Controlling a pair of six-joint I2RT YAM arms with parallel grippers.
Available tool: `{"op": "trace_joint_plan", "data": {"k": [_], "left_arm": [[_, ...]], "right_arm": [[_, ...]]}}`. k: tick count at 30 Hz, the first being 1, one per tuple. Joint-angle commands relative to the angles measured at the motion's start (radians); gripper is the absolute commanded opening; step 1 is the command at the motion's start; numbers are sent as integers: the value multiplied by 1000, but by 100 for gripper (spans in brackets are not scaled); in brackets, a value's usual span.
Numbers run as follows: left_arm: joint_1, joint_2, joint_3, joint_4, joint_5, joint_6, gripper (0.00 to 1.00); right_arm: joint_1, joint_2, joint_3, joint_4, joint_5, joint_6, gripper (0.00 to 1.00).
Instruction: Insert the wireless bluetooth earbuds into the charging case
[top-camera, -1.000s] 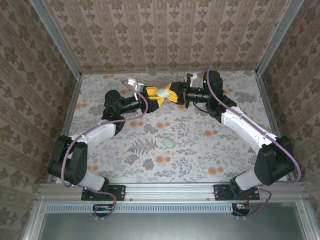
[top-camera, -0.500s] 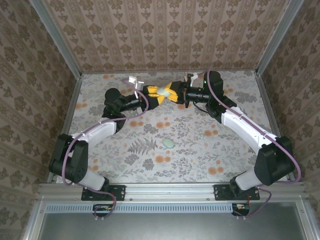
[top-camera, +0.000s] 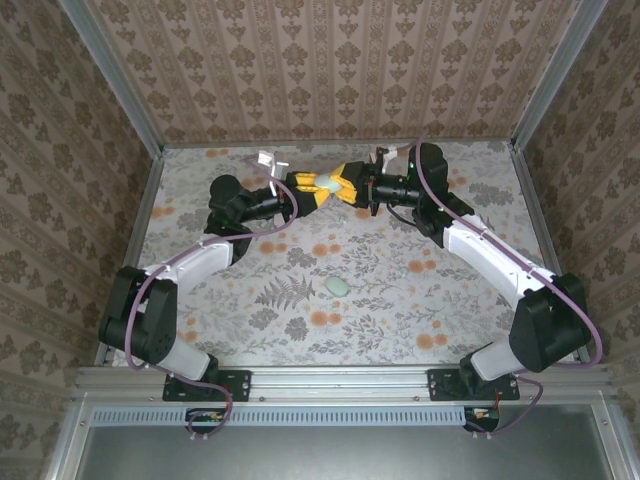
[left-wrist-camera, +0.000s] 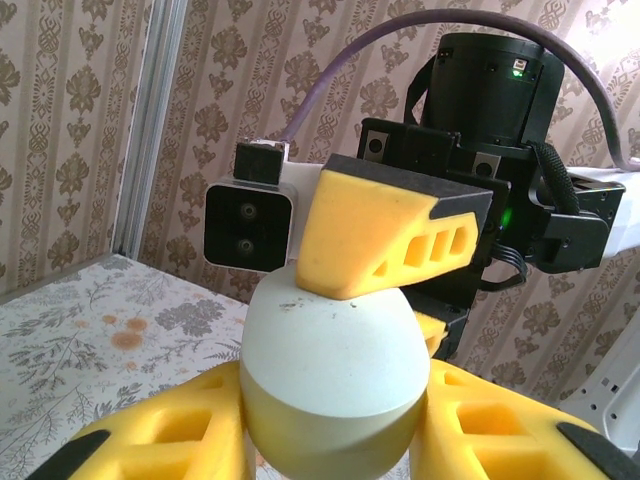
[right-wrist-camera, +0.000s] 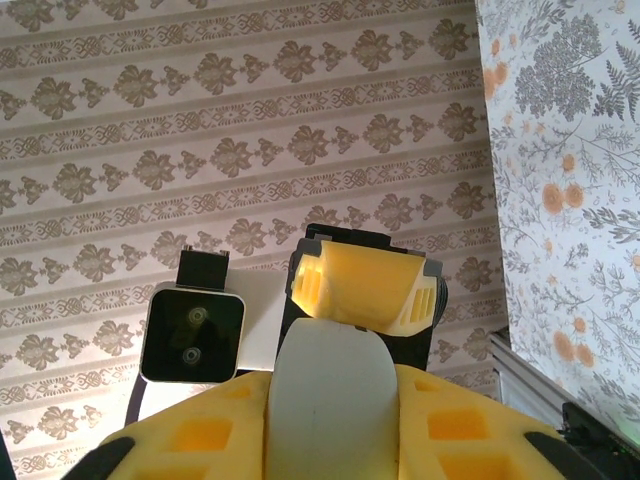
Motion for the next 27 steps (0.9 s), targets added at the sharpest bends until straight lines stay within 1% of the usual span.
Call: {"op": "trace_joint_plan", "data": {"k": [1, 3, 5, 8, 10, 13, 14, 17, 19, 21, 24, 27], "left_arm": [[-4, -5, 40, -19, -7, 3, 28], [-4, -14, 34, -30, -7, 5, 27], [-2, -24, 28, -34, -3, 5, 27], [14, -47, 20, -57, 4, 12, 27], [26, -68, 19, -97, 14, 26, 27], [45, -113, 23, -207, 38, 70, 27], [51, -132, 26, -257, 47, 96, 27], [61, -187, 52, -437, 76, 191, 27], [64, -223, 76, -556, 90, 259, 27], [65, -250, 97, -660, 107, 309, 27], [65, -272, 122, -730, 141, 326, 27], [65, -285, 141, -750, 179, 309, 27]], "right_arm": [[12, -42, -13, -9, -19, -4, 39], [8, -48, -10, -19, -15, -16, 46], [-1, -58, -1, -42, -11, -38, 50], [-19, -64, 7, -86, 1, -92, 55], [-34, -112, 17, -122, 16, -161, 56], [-45, -158, 82, -317, 69, -419, 58], [-39, -172, 122, -433, 114, -568, 59], [-17, -190, 223, -638, 195, -886, 61], [-2, -194, 251, -674, 203, -1023, 62], [23, -201, 258, -672, 198, -1142, 64], [70, -199, 258, -664, 196, -1303, 68], [97, -184, 258, -650, 155, -1387, 72]]}}
